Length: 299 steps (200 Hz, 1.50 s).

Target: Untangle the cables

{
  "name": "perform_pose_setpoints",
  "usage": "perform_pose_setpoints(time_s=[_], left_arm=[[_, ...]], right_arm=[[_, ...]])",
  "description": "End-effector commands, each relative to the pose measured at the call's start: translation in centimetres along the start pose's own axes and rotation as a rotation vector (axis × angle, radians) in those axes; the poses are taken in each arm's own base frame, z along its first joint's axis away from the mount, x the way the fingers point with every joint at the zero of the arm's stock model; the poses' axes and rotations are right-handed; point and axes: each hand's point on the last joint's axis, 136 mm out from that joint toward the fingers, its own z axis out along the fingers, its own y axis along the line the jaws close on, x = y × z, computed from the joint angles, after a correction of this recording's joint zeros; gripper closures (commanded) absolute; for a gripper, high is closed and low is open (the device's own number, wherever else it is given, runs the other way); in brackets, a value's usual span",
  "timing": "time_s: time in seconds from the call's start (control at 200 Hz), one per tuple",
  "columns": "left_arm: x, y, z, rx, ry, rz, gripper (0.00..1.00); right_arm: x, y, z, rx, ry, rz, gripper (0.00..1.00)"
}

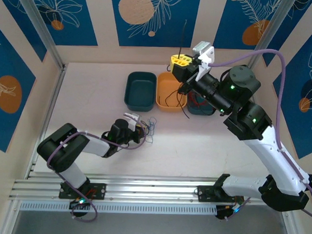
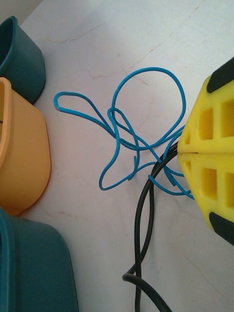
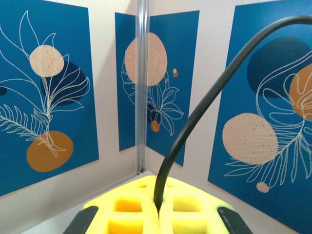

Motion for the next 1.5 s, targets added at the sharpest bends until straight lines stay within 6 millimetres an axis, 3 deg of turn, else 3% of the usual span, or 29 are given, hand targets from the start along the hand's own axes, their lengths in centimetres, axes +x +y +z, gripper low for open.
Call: perform_pose_setpoints(time_s=[0.0, 0.105, 0.345, 0.54, 0.765, 0.945, 1.195, 1.491], left_arm=[[-0.8, -0.5, -0.3, 0.012, -0.031, 0.003, 0.99], [-1.6, -1.2, -0.7, 0.035, -0.047, -0.003, 0.83], [-4.1, -2.4, -3.2, 0.043, -0.083, 0.018, 0.48], [-6.4, -2.0, -6.9, -0.052, -0.139, 0.064, 0.0], [-8.6, -1.2, -11.3, -0.159, -0.2, 0.12, 0.0], [-9.7, -0.9, -13.6, -0.204, -0.26, 0.134, 0.0], [-10.2, -0.9, -14.5, -0.223, -0.269, 0.161, 0.0], [-10.0, -1.0, -14.4, -0.216, -0.266, 0.165, 0.0]], right_arm=[[-1.6, -1.0, -0.9, 0.049, -0.031, -0.028, 1.0], [0.0, -2.6, 0.2, 0.1, 0.036, 0.0, 1.0], [6.4, -8.2, 4.2, 0.16, 0.278, 0.18, 1.0], [11.6, -11.8, 7.6, 0.165, 0.386, 0.286, 1.0], [17.2, -16.5, 10.2, 0.223, 0.471, 0.392, 1.0], [21.6, -18.7, 11.7, 0.254, 0.538, 0.428, 1.0], [27.4, -19.9, 13.7, 0.251, 0.63, 0.414, 1.0], [33.9, -19.0, 13.9, 0.218, 0.702, 0.504, 1.0]])
